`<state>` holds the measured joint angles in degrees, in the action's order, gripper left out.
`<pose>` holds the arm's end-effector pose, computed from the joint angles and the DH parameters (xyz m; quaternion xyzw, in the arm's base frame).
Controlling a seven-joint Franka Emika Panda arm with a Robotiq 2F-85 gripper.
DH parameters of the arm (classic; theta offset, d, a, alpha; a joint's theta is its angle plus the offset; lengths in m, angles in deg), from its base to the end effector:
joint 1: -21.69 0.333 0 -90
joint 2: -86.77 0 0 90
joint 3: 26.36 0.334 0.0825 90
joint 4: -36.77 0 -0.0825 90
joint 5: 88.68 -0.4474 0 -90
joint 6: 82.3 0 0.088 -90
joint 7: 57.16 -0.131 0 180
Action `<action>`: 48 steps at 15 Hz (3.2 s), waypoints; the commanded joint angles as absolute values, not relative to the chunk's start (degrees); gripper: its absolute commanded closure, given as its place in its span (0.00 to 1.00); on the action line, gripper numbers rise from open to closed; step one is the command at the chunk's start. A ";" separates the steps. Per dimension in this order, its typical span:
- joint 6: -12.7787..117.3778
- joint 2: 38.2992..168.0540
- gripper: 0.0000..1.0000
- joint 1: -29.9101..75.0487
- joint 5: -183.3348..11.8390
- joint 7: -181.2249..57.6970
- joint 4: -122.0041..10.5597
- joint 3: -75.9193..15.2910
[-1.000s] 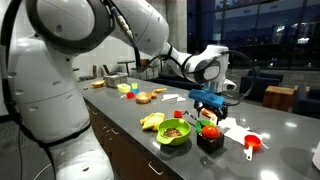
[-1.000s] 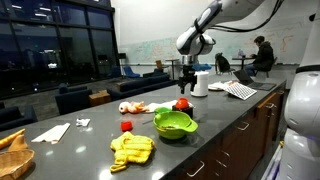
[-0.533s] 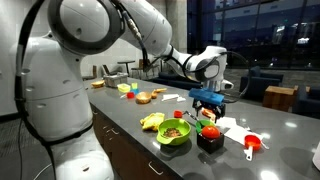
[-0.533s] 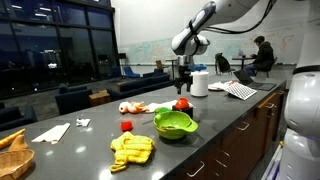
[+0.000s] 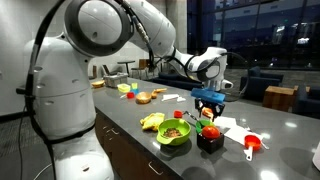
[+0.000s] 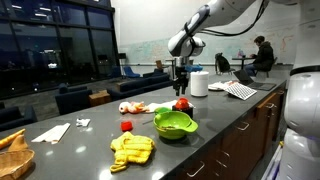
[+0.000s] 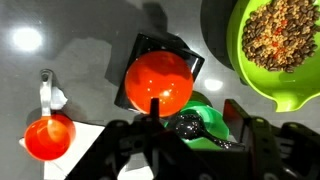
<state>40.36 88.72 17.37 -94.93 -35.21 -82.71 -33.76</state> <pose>0.5983 -0.1169 0.3725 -0.9972 -0.0603 -0.0232 0.0390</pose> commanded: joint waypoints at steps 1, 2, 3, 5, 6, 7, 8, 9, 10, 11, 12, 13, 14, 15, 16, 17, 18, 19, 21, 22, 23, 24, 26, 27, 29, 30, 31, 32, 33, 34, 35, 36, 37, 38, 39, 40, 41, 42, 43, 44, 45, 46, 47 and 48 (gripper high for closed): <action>38.98 89.87 0.63 16.44 -96.38 -33.32 -80.84 -33.01; 38.89 89.97 0.70 16.42 -96.37 -33.30 -80.72 -32.95; 38.77 90.02 0.79 16.40 -96.29 -33.34 -80.59 -32.91; 38.61 90.04 0.94 16.38 -96.05 -33.47 -80.43 -32.87; 38.55 90.06 0.99 16.37 -96.00 -33.51 -80.34 -32.86; 38.50 90.12 1.00 16.36 -95.91 -33.53 -80.29 -32.87; 38.30 90.13 1.00 16.36 -95.88 -33.57 -80.21 -32.87; 38.24 90.24 1.00 16.34 -95.80 -33.60 -80.16 -32.88; 38.20 90.33 1.00 16.31 -95.76 -33.60 -80.11 -32.90; 37.94 90.38 1.00 16.29 -95.69 -33.68 -80.04 -32.91; 37.88 90.49 1.00 16.25 -95.68 -33.66 -80.02 -32.92; 37.80 90.61 1.00 16.21 -95.71 -33.62 -80.00 -32.93; 37.61 90.67 1.00 16.17 -95.71 -33.63 -79.99 -32.95; 37.54 90.80 1.00 16.09 -95.81 -33.55 -79.98 -32.98; 37.53 90.92 1.00 16.01 -95.94 -33.47 -79.98 -33.00; 37.39 91.00 1.00 15.93 -96.03 -33.44 -79.95 -33.00; 37.45 91.12 1.00 15.86 -96.07 -33.39 -79.97 -33.00; 37.43 91.30 1.00 15.77 -96.13 -33.32 -79.95 -32.99; 37.33 91.70 1.00 15.57 -96.32 -33.10 -79.85 -32.97; 37.28 91.96 1.00 15.49 -96.40 -32.92 -79.76 -32.95; 37.24 92.10 1.00 15.40 -96.48 -32.70 -79.72 -32.93; 37.31 92.41 1.00 15.30 -96.55 -32.46 -79.65 -32.92; 37.14 92.91 1.00 15.09 -96.77 -32.15 -79.45 -32.91; 37.19 93.17 1.00 15.00 -96.85 -32.07 -79.41 -32.89; 37.06 93.54 1.00 14.77 -97.02 -31.75 -79.28 -32.87; 37.12 93.75 1.00 14.65 -97.16 -31.51 -79.26 -32.86; 37.13 94.02 1.00 14.50 -97.30 -31.28 -79.14 -32.85; 36.99 94.14 1.00 14.39 -97.42 -31.18 -79.08 -32.84; 37.00 94.31 1.00 14.28 -97.58 -31.06 -79.08 -32.82; 37.01 94.54 1.00 14.17 -97.76 -30.95 -79.05 -32.80; 36.95 94.67 1.00 14.07 -97.95 -30.84 -79.08 -32.79; 36.95 94.74 1.00 14.02 -98.13 -30.76 -79.28 -32.75; 37.00 94.93 1.00 13.96 -98.15 -30.67 -79.31 -32.75; 37.01 95.01 1.00 13.91 -98.22 -30.63 -79.29 -32.73; 36.86 94.96 1.00 13.89 -98.18 -30.70 -79.36 -32.72; 36.95 95.07 1.00 13.90 -98.18 -30.70 -79.40 -32.71; 37.05 95.18 1.00 13.91 -98.12 -30.74 -79.45 -32.70; 36.90 95.14 1.00 13.92 -98.09 -30.83 -79.50 -32.69; 36.97 95.19 1.00 13.92 -98.07 -30.84 -79.59 -32.69; 37.08 95.29 1.00 13.94 -98.02 -30.87 -79.64 -32.69; 36.98 95.31 1.00 13.95 -98.01 -30.92 -79.65 -32.68; 37.05 95.39 1.00 13.98 -97.95 -30.94 -79.73 -32.66; 37.20 95.54 1.00 14.01 -97.85 -30.96 -79.78 -32.64; 37.38 95.62 1.00 14.03 -97.82 -30.90 -79.85 -32.61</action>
